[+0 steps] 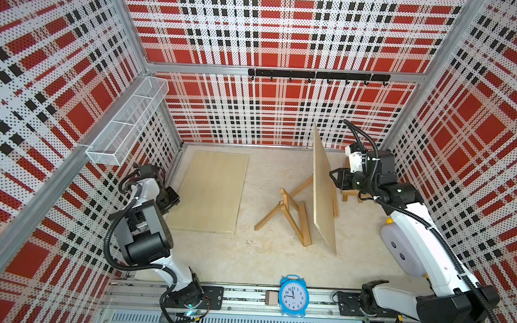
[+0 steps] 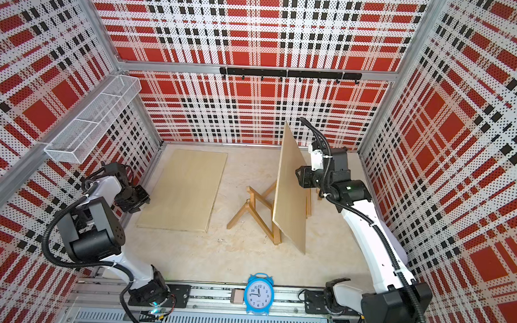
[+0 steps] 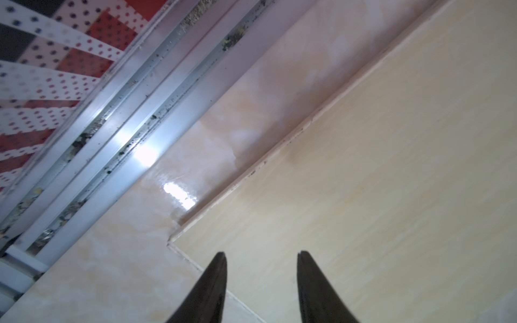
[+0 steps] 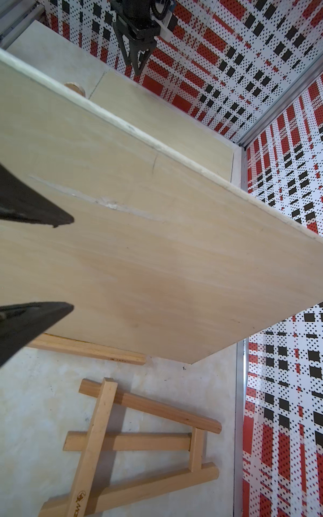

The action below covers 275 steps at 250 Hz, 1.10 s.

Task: Disassemble the easel
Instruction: Place the drawing board on the drawing board.

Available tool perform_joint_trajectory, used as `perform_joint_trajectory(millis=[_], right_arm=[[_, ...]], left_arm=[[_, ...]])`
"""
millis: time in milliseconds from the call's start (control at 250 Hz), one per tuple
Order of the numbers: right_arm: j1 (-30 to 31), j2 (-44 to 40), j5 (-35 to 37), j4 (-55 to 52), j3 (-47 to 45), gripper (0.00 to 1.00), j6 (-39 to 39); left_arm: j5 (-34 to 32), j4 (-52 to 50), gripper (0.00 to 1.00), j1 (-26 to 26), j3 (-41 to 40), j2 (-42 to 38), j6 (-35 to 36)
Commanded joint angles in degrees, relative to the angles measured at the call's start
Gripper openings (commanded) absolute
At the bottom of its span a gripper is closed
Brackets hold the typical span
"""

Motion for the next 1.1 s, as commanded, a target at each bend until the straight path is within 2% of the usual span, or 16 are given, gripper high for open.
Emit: perform_joint_trajectory(millis=[0,188,664,788,1096], right_arm=[[0.2,-1.0,0.1,3.3,-1.7,0.47,1.2],[0.2,1.0,0.3,1.6,0.1,0.47,-0.1],[0.2,6.3,-2.1,-2.0,8.0,0.47,-0.3],[0.3,5.4,-1.8,-1.9,7.1,0.47,0.1],[0.3,2.0,-0.2,-3.0,4.4,0.47,0.3]], left_arm=[[6.1,2.1,0.46,0.1,0.4,0.9,0.6],[6.3,1.6,0.46,1.3,1.7,0.7,-0.2],[-4.1,-1.1,0.47,1.6,0.7,-1.7,3.4],[-3.9,-0.6,0.47,2.0,0.2,-0.1,3.4],[-2.2,3.1,0.47,3.0,-1.8,3.0,8.6]])
